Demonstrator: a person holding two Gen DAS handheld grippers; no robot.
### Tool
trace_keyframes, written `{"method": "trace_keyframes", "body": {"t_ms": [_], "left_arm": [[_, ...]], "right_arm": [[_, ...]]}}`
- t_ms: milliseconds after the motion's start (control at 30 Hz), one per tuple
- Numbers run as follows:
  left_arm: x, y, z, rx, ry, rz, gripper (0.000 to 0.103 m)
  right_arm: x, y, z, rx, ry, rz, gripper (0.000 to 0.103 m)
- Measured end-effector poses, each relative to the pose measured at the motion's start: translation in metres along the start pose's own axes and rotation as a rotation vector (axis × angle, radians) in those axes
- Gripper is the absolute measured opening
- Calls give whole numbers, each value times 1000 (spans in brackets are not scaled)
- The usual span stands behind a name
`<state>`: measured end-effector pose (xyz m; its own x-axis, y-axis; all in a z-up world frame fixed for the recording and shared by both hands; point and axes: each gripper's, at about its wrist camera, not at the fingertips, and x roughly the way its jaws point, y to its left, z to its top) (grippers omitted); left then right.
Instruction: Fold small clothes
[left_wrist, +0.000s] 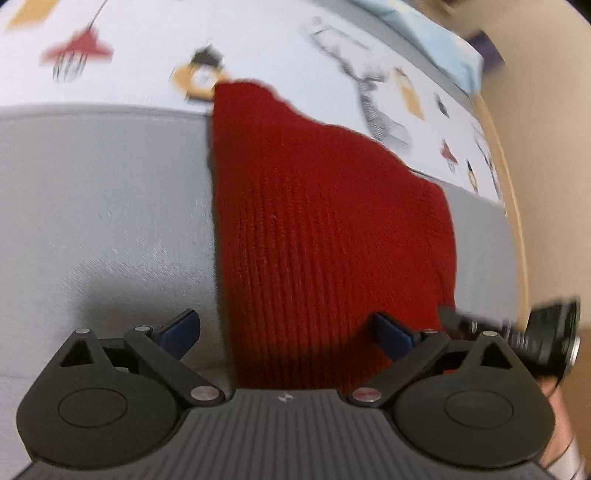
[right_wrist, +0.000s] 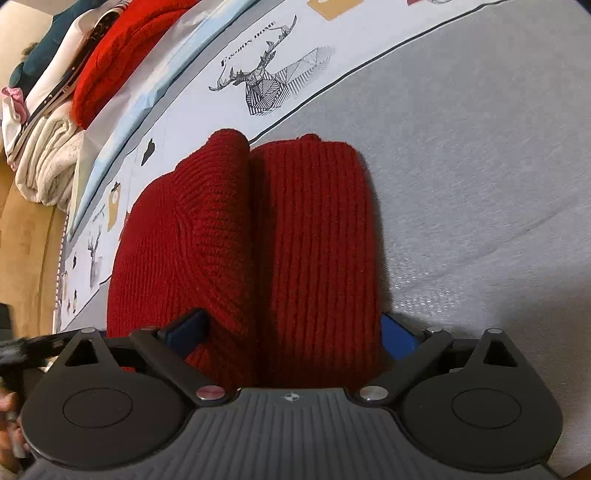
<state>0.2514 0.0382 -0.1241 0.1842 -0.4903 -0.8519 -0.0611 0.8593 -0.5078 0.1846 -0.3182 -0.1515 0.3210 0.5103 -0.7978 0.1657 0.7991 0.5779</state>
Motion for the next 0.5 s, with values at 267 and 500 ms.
{"method": "trace_keyframes", "body": {"t_ms": [267, 500], "left_arm": [[32, 3, 14, -58, 12, -70, 102], [-5, -16, 18, 45, -126, -7, 67]], "right_arm": [[7, 9, 3, -13, -6, -2, 94], [6, 36, 7, -59, -93, -53, 59]]}}
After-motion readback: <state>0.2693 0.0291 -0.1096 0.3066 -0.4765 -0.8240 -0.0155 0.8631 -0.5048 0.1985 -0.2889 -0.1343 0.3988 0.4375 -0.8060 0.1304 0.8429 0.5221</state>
